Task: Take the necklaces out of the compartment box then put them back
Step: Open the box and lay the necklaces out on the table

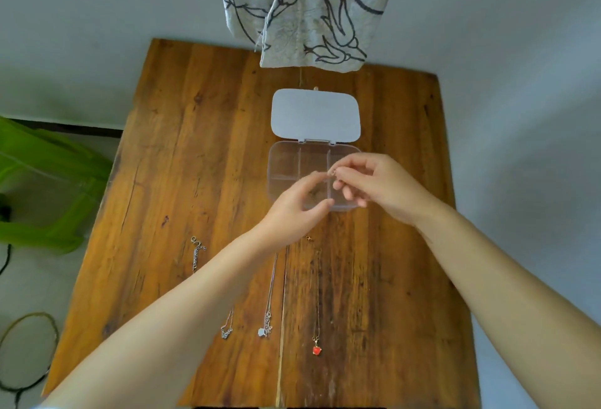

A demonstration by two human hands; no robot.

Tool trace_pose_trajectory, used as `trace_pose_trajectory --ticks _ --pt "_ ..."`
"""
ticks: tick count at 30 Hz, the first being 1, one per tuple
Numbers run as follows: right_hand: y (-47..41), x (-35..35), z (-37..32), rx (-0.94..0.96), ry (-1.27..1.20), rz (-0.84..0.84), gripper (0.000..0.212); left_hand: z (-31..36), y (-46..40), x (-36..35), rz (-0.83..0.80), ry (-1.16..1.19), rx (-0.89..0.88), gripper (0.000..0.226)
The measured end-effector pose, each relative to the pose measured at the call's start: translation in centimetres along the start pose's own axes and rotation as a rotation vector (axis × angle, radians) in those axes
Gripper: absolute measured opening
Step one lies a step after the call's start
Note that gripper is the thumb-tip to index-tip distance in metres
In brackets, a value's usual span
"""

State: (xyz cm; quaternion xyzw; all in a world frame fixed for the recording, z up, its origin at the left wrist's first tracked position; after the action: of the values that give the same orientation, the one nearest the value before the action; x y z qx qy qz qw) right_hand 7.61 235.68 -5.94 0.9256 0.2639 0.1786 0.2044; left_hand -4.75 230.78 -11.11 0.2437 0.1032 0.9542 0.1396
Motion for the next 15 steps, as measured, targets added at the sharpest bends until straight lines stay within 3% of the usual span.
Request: trace_pose_trajectory --ticks 2,8,15 --pt "1.6 1.5 0.3 -0.034 -0.184 0.068 0.015 1.5 -0.5 -0.6 -0.051 0.041 -0.014 0.018" --pt "7.8 4.4 5.8 -0.184 -0.47 0.313 0.016 3.2 -0.8 -1.4 -0.19 0.0 -0.071 0.033" --pt "16.4 -0.7 17.0 -0.514 -0.773 0.531 0.011 3.1 -2.3 -6.2 -0.453 -0.28 -0.089 0.033"
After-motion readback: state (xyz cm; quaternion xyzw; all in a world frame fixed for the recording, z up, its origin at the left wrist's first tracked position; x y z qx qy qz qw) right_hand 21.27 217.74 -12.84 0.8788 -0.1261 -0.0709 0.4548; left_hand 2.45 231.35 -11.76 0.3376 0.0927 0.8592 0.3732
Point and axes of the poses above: each hand's wrist, its own y-axis away from the middle knuckle, its own x-axis out of the back of the hand, z = x × y, the point moved 5 cm from there along -y, towards the middle knuckle, and after that the axes turned 6 degrees about -y, right-handed, at the moved point
